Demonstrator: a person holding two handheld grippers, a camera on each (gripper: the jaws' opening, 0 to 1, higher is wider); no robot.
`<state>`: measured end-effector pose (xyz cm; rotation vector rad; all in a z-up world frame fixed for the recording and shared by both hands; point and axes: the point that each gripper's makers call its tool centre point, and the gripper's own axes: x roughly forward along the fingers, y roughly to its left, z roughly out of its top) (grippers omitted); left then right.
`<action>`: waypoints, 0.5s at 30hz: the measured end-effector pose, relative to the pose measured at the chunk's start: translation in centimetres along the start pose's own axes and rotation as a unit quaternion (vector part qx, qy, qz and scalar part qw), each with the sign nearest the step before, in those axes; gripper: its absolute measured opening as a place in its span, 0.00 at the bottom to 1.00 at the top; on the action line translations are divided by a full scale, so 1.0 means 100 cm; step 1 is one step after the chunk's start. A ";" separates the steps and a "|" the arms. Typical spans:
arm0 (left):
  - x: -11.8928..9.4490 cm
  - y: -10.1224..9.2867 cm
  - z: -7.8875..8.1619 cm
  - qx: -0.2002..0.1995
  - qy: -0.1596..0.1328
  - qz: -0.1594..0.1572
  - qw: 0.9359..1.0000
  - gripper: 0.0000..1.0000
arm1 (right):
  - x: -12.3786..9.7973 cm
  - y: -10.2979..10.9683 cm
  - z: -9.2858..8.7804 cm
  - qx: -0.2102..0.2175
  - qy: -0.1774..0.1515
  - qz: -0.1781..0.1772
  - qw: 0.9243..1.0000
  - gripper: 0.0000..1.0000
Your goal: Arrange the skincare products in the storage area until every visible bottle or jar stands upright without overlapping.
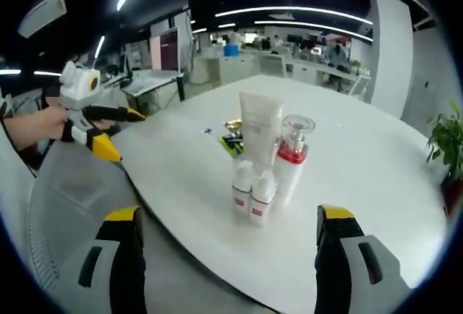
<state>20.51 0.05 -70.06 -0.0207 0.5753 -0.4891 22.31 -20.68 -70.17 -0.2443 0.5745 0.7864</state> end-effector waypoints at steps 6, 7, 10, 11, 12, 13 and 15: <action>0.002 0.001 -0.002 -0.005 0.004 0.000 1.000 0.96 | 0.000 -0.001 -0.001 0.004 0.001 -0.002 1.000 0.99; 0.002 0.001 -0.003 -0.006 0.006 0.000 1.000 0.96 | 0.000 -0.001 -0.001 0.005 0.000 -0.002 1.000 0.99; 0.005 0.001 -0.005 -0.009 0.012 -0.003 1.000 0.96 | -0.001 -0.003 0.000 0.007 -0.002 -0.005 1.000 0.99; 0.008 0.001 -0.007 -0.008 0.015 -0.005 1.000 0.96 | -0.001 -0.003 0.000 0.007 -0.002 -0.006 1.000 0.99; 0.009 0.002 -0.009 -0.007 0.018 -0.006 1.000 0.96 | 0.000 -0.003 0.000 0.006 -0.002 -0.007 1.000 0.99; 0.011 0.002 -0.010 -0.006 0.021 -0.007 1.000 0.96 | 0.000 -0.004 0.000 0.003 -0.002 -0.008 1.000 0.99; 0.013 0.002 -0.011 -0.004 0.028 -0.009 1.000 0.96 | 0.000 -0.004 -0.001 0.001 -0.002 -0.010 1.000 0.99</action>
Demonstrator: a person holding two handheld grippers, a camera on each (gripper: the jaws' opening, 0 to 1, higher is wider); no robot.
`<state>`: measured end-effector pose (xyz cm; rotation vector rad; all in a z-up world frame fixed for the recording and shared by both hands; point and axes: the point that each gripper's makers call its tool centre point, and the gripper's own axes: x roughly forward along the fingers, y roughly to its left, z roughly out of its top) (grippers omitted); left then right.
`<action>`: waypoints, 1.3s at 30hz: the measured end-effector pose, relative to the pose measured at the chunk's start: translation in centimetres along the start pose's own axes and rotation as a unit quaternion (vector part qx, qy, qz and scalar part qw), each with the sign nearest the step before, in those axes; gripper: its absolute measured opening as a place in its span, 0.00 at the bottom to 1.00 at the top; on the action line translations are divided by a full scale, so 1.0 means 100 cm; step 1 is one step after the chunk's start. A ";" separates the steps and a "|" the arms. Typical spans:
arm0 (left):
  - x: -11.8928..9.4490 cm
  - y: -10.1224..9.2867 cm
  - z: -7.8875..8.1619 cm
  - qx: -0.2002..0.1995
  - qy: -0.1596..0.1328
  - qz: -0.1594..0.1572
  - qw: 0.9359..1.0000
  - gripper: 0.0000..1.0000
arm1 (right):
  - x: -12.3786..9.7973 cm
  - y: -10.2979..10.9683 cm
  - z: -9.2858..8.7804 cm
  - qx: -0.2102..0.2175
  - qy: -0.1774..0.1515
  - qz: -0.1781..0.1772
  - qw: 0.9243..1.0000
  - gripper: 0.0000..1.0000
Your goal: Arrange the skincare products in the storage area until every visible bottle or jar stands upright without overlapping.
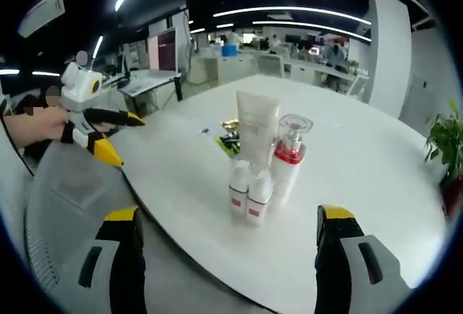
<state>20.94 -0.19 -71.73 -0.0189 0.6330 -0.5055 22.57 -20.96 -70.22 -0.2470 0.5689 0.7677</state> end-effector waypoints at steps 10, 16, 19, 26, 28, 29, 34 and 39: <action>0.010 0.010 0.009 0.000 0.016 -0.005 1.000 0.94 | -0.001 -0.001 0.000 0.012 0.000 0.000 1.000 0.98; 0.024 0.011 0.018 0.003 0.030 -0.015 0.999 0.93 | 0.000 -0.002 0.000 0.017 -0.001 -0.002 1.000 0.98; 0.033 0.012 0.021 -0.006 0.037 -0.022 0.999 0.94 | 0.000 -0.003 -0.001 0.021 -0.001 -0.004 1.000 0.98; 0.051 0.015 0.038 -0.051 0.022 -0.031 0.998 0.93 | 0.000 -0.005 -0.002 0.029 -0.001 -0.008 1.000 0.98; 0.055 0.017 0.043 -0.042 0.022 -0.029 0.998 0.93 | 0.000 -0.005 -0.002 0.031 0.001 -0.008 0.999 0.98; 0.057 0.017 0.043 -0.032 0.024 -0.028 0.999 0.93 | 0.000 -0.006 -0.002 0.031 0.001 -0.008 0.999 0.98; 0.072 0.022 0.048 -0.008 0.044 -0.021 0.999 0.93 | 0.001 -0.007 -0.003 0.035 0.002 -0.009 0.999 0.98; 0.086 0.028 0.055 -0.004 0.055 -0.011 0.998 0.90 | 0.000 -0.010 -0.003 0.041 0.000 -0.015 0.999 0.98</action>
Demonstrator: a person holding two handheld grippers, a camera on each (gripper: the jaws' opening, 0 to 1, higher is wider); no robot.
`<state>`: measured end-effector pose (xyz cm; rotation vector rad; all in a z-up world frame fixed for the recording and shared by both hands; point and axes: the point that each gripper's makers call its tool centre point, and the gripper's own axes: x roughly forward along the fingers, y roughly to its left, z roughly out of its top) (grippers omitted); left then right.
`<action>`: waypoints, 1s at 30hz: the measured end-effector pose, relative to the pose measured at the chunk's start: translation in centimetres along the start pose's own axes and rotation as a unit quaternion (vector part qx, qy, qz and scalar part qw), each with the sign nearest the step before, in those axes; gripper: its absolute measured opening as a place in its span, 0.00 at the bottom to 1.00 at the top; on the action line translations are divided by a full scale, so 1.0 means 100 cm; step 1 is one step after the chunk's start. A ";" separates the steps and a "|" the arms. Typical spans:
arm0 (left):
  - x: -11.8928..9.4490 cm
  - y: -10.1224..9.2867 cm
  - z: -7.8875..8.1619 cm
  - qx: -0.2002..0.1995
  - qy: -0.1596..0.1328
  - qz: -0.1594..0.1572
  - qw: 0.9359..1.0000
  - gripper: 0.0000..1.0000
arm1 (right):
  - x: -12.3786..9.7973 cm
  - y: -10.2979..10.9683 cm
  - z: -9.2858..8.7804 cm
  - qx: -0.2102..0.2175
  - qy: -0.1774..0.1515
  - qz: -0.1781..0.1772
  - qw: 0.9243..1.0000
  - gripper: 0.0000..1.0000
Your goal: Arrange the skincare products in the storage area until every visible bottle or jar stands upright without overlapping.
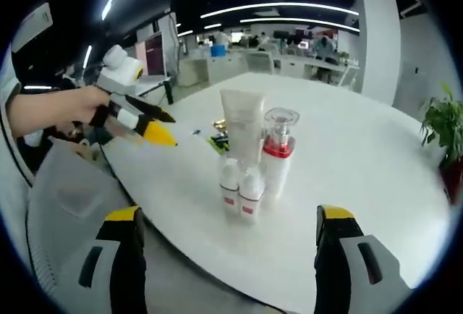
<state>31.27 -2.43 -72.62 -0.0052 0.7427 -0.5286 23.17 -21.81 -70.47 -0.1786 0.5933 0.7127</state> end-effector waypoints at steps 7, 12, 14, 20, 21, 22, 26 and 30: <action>0.023 0.009 0.007 0.003 0.013 0.022 1.000 0.89 | 0.000 -0.005 -0.002 0.009 -0.001 -0.006 1.000 0.98; 0.038 0.009 0.006 0.012 0.025 0.025 0.999 0.85 | 0.001 -0.005 -0.002 0.000 0.002 -0.010 1.000 0.98; 0.046 0.015 0.006 0.009 0.034 0.025 0.999 0.86 | 0.001 -0.004 -0.003 -0.007 0.006 -0.011 1.000 0.98; 0.055 0.021 0.006 0.012 0.053 0.037 0.998 0.87 | 0.001 -0.008 -0.003 0.008 0.003 -0.013 1.000 0.98; 0.060 0.024 0.008 0.013 0.055 0.040 0.998 0.88 | 0.000 -0.009 -0.003 0.012 0.002 -0.014 1.000 0.98; 0.063 0.026 0.009 0.013 0.057 0.045 0.997 0.88 | 0.000 -0.010 -0.003 0.018 0.002 -0.016 1.000 0.98; 0.075 0.036 0.009 0.005 0.059 0.058 0.997 0.89 | 0.000 -0.011 -0.004 0.022 0.004 -0.018 1.000 0.98; 0.088 0.042 0.005 0.006 0.069 0.067 0.995 0.90 | 0.001 -0.011 -0.004 0.020 0.006 -0.020 1.000 0.98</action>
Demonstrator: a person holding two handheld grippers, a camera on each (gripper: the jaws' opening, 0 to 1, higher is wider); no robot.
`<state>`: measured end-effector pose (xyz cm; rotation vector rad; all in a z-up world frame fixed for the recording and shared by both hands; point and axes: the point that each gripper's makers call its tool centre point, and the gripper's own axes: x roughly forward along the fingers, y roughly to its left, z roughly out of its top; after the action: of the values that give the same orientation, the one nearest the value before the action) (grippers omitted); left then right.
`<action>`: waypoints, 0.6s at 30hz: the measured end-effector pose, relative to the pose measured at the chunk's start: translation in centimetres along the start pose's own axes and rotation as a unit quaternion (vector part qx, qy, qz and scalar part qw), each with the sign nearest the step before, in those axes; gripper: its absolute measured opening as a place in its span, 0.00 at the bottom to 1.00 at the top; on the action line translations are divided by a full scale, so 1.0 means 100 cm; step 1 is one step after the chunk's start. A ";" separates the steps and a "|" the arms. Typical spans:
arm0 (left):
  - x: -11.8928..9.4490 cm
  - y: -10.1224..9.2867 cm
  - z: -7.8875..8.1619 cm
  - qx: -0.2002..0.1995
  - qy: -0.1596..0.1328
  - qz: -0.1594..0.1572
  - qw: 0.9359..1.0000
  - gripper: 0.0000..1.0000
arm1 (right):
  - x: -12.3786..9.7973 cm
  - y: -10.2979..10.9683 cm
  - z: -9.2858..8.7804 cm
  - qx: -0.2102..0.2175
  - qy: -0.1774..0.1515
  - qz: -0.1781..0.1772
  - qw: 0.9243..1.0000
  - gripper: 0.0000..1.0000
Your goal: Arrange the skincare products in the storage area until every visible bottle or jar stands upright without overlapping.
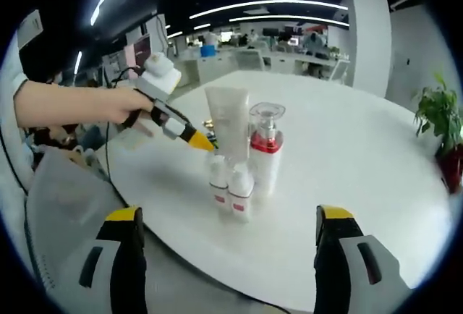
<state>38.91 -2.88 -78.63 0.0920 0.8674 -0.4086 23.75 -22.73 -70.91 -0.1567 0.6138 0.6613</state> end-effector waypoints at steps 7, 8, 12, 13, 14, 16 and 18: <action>0.024 0.003 0.002 0.003 0.015 0.003 1.000 0.90 | 0.000 -0.003 -0.001 0.011 0.001 -0.004 1.000 0.97; 0.027 0.003 0.003 0.002 0.017 0.005 1.000 0.90 | 0.000 -0.003 -0.001 0.011 0.001 -0.006 1.000 0.97; 0.032 0.002 0.004 -0.006 0.024 0.016 1.000 0.87 | 0.000 -0.005 -0.002 0.016 0.002 -0.010 1.000 0.97; 0.038 0.003 0.007 -0.005 0.027 0.017 0.999 0.88 | 0.000 -0.005 -0.002 0.016 0.002 -0.010 1.000 0.97; 0.042 0.004 0.008 -0.003 0.030 0.018 0.999 0.88 | 0.000 -0.006 -0.002 0.017 0.002 -0.011 1.000 0.97; 0.048 0.006 0.008 0.003 0.036 0.022 0.999 0.87 | 0.000 -0.006 -0.003 0.018 0.003 -0.012 1.000 0.97; 0.048 0.007 0.006 0.004 0.041 0.025 0.999 0.87 | 0.000 -0.006 -0.003 0.018 0.004 -0.013 1.000 0.97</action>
<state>42.39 -3.88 -81.93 0.1392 0.9423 -0.3634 24.02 -23.30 -71.21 -0.1340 0.6305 0.6239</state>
